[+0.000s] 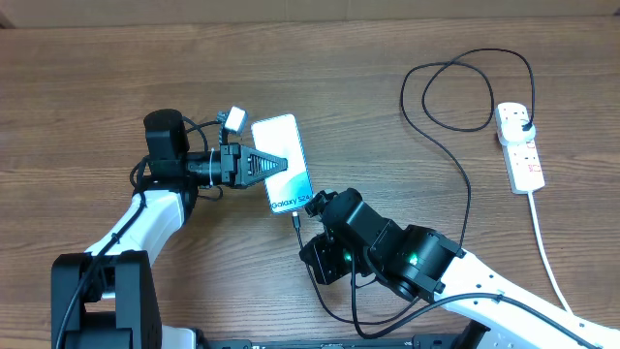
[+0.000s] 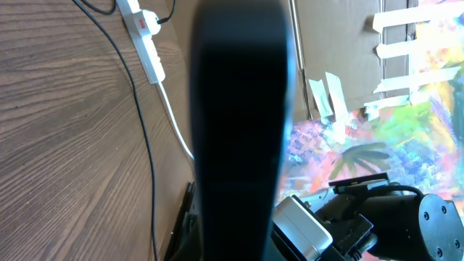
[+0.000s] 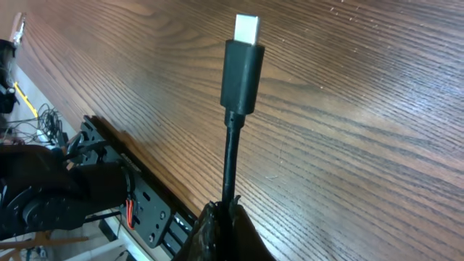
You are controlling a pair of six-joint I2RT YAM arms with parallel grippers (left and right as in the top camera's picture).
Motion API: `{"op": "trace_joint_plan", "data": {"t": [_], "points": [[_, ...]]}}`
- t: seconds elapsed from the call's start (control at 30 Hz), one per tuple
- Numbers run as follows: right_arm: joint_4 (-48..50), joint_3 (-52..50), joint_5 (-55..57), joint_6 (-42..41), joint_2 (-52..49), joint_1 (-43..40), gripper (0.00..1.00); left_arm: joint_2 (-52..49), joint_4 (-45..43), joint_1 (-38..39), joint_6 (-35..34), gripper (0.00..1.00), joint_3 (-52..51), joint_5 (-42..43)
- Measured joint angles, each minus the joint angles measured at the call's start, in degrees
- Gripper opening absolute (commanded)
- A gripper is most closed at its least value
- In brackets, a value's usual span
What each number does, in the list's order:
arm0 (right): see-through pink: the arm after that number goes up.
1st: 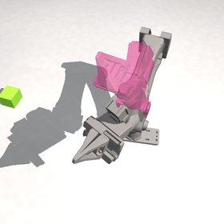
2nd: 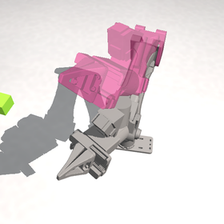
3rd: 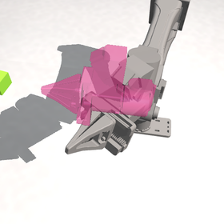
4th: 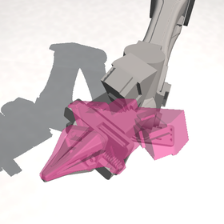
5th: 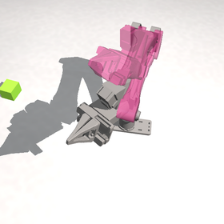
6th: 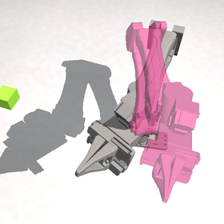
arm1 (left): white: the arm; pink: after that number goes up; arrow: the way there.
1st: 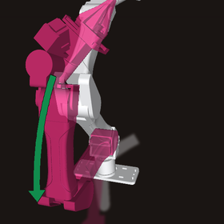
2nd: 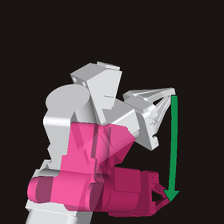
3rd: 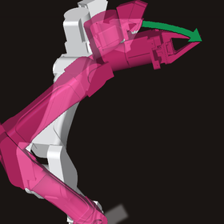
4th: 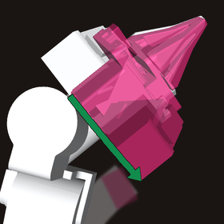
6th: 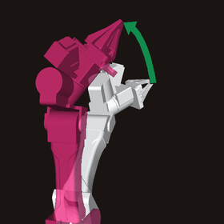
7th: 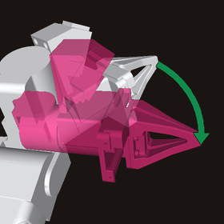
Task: Plug charger to phone and switch on socket
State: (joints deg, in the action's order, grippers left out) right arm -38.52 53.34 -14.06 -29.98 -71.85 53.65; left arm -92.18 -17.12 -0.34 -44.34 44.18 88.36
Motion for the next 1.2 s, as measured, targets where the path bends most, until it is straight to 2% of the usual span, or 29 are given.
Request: {"op": "trace_joint_plan", "data": {"t": [1.2], "points": [[0.3, 0.0, -1.2, 0.1, 0.0, -0.7, 0.04, 0.0, 0.0, 0.0, 1.1, 0.04, 0.0, 0.0]]}}
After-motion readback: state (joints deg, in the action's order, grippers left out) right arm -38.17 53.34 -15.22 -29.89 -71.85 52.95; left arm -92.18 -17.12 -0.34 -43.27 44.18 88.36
